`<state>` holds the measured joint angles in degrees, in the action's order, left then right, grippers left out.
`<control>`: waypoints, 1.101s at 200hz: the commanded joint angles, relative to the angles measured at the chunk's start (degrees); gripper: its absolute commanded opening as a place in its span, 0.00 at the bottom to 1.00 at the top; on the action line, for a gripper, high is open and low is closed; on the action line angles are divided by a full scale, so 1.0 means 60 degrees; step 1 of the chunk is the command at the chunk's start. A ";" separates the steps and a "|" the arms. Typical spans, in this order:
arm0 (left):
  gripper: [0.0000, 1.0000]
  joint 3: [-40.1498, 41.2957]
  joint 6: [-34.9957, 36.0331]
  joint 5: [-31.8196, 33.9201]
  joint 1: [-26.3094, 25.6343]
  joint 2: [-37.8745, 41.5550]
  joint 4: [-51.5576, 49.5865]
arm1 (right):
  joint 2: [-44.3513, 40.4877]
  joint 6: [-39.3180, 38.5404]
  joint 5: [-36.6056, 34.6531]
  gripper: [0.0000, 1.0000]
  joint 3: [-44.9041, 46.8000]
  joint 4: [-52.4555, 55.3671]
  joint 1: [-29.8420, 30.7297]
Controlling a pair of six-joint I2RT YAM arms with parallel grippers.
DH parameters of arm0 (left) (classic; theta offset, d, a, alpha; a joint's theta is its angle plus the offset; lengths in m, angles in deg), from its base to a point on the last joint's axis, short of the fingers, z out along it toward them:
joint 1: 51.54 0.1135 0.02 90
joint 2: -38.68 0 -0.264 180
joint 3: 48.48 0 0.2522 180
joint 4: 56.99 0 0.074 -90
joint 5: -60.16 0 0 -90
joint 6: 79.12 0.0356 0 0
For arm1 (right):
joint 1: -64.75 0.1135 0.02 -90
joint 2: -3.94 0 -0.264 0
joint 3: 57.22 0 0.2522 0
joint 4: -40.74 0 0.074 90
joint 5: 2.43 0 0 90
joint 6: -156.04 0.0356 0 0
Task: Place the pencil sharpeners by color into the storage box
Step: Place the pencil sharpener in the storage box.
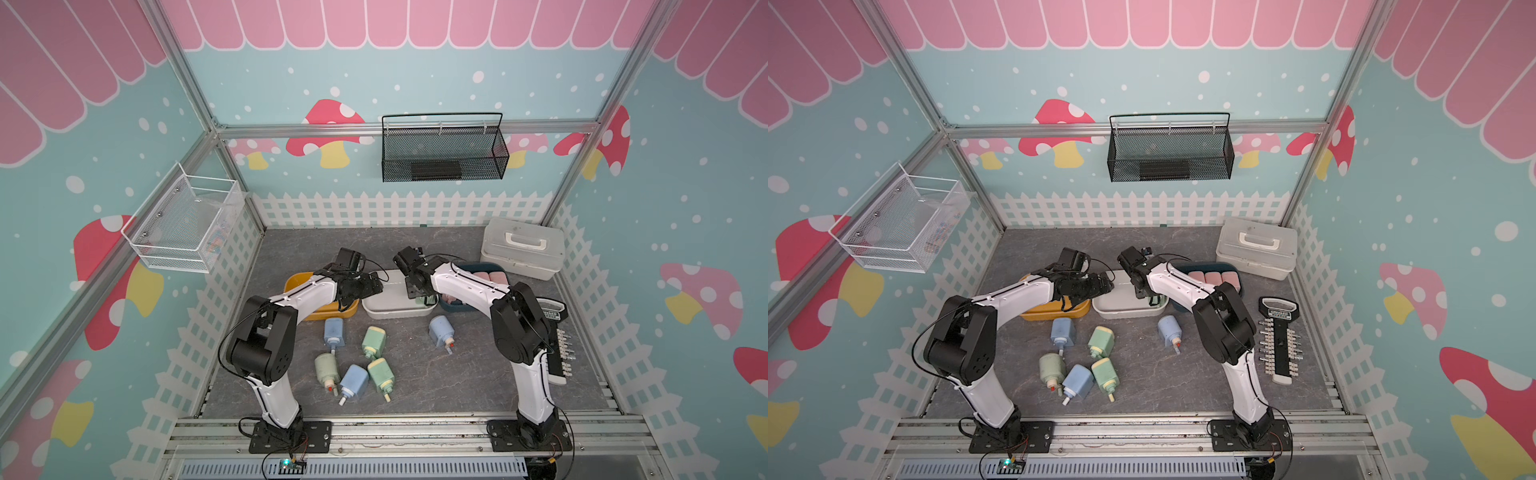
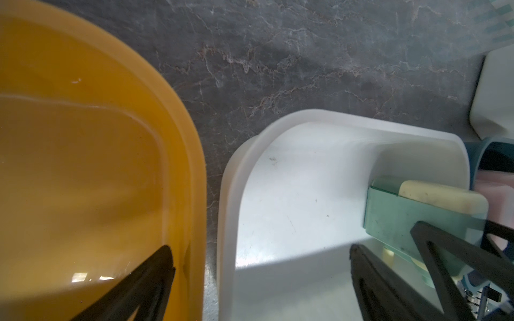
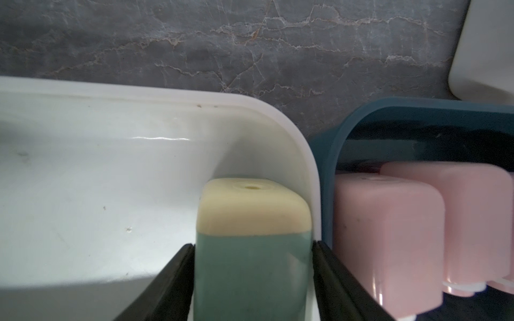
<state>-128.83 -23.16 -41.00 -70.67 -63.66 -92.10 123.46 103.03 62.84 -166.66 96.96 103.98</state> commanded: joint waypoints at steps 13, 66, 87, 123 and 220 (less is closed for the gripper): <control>0.99 -0.0105 0.0141 0.0026 -0.0109 0.0319 -0.0305 | 0.0111 -0.0064 -0.0173 0.76 -0.0181 0.0329 -0.0066; 0.99 0.0046 0.0078 0.0035 -0.0275 0.0573 -0.0452 | 0.0045 -0.0217 -0.0397 0.91 -0.0167 0.0329 -0.0062; 0.99 0.0046 0.0092 0.0109 -0.0298 0.0679 -0.0571 | 0.0045 -0.0247 -0.0445 0.93 -0.0138 0.0323 -0.0063; 0.99 0.0082 0.0139 0.0279 -0.0312 0.0795 -0.0806 | 0.0023 -0.0627 -0.0461 0.93 -0.0138 0.0326 -0.0066; 0.99 -0.0171 0.0353 0.0424 -0.0493 0.0547 -0.1081 | -0.0072 -0.1725 -0.0888 0.90 -0.0108 0.0450 -0.0055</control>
<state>-128.76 -22.55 -39.49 -73.43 -60.23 -97.32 123.46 94.77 60.94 -166.68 97.70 103.80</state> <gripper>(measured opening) 0.988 0.901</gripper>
